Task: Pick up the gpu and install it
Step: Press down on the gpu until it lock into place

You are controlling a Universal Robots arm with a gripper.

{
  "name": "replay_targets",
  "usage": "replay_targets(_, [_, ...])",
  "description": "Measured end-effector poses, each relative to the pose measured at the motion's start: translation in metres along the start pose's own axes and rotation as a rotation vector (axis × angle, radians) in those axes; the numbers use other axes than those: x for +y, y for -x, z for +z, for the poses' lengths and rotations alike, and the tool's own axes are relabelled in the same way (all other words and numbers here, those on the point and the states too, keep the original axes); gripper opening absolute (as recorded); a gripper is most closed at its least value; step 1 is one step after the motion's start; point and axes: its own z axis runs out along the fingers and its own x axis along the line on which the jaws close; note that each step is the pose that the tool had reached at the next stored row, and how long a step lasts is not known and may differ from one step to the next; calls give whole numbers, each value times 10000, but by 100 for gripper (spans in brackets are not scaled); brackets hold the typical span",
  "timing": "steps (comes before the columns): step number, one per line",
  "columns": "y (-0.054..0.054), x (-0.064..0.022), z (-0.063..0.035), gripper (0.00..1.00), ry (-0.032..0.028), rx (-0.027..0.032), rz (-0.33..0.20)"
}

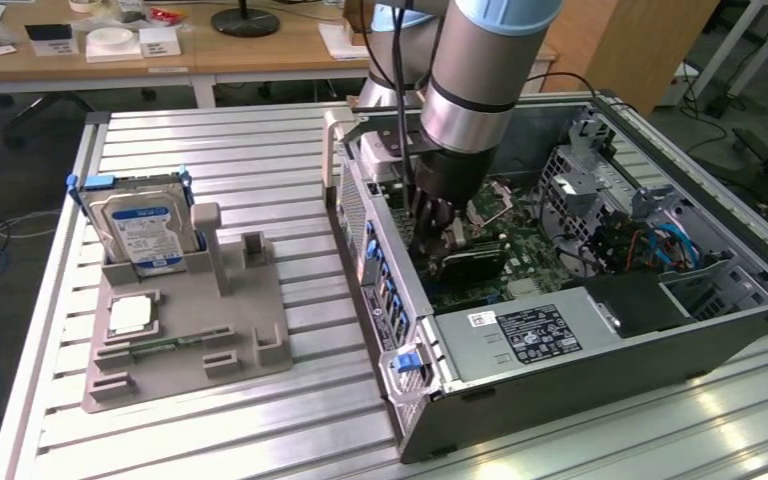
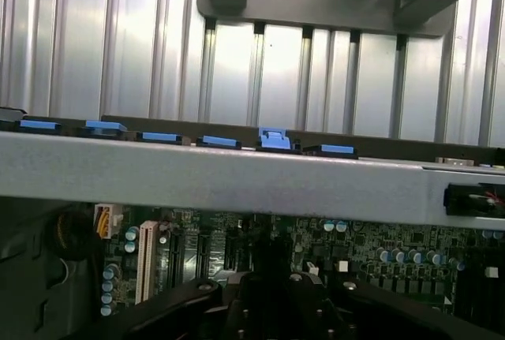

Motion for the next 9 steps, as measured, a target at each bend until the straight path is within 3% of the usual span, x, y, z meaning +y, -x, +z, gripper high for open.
replay_targets(6, [8, -3, 80, 10, 23, 65, -6])
replay_targets(9, [12, -5, 66, 10, 19, 46, -7])
